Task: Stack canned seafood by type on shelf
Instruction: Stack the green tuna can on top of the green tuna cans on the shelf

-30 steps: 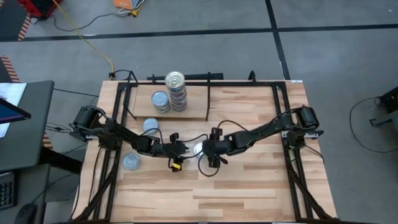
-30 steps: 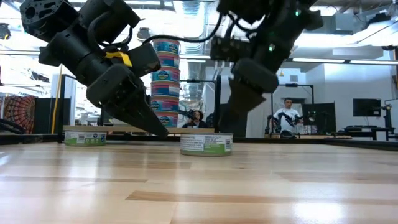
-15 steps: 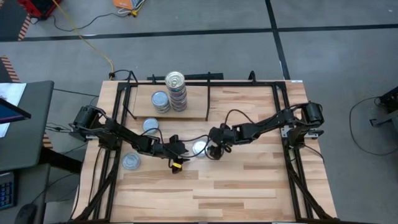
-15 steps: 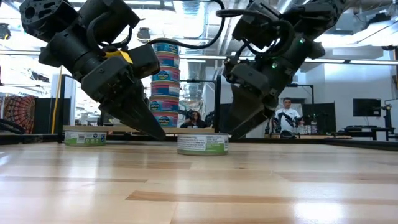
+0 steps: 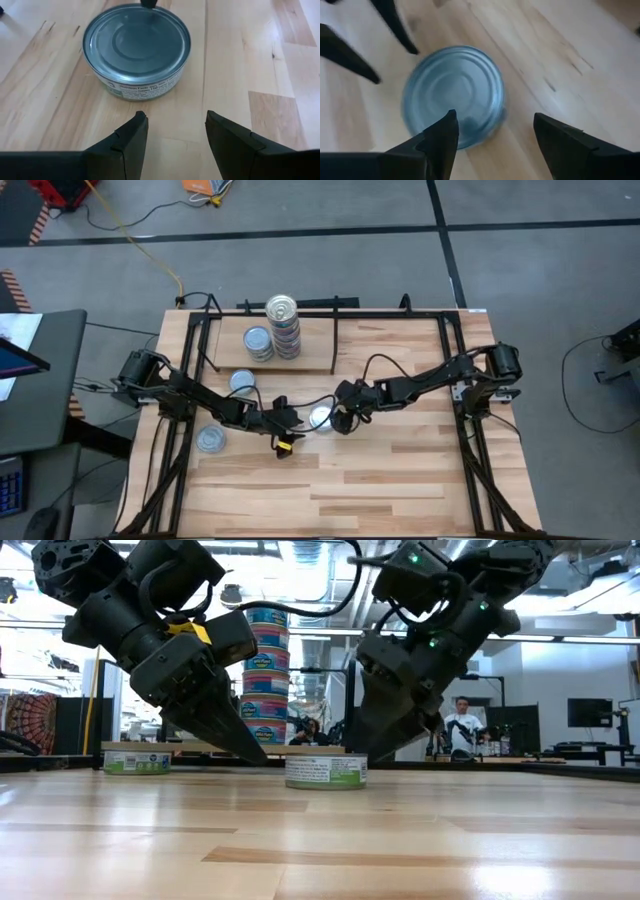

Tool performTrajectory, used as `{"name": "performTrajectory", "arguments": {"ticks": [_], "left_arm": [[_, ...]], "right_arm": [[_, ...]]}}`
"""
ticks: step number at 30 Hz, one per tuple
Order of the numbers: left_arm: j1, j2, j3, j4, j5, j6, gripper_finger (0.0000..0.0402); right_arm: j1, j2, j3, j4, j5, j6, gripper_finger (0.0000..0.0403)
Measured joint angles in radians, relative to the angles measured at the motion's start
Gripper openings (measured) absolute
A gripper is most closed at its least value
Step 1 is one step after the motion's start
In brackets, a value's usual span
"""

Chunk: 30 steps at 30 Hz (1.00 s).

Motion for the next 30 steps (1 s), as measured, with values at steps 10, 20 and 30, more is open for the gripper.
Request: {"name": "performTrajectory", "arguments": {"ticks": [10, 20, 30], "left_arm": [[0.0, 0.0, 0.0, -0.004, 0.0, -0.033, 0.0192], [0.0, -0.001, 0.0, -0.003, 0.004, -0.056, 0.0192], [0.0, -0.043, -0.001, -0.018, 0.011, -0.031, 0.0192]], "right_arm": [[0.021, 0.022, 0.0, 0.006, 0.095, 0.029, 0.0266], [0.021, 0.074, 0.002, 0.04, 0.099, 0.036, 0.0129], [0.014, 0.09, 0.002, 0.034, 0.079, 0.037, 0.0036]]}}
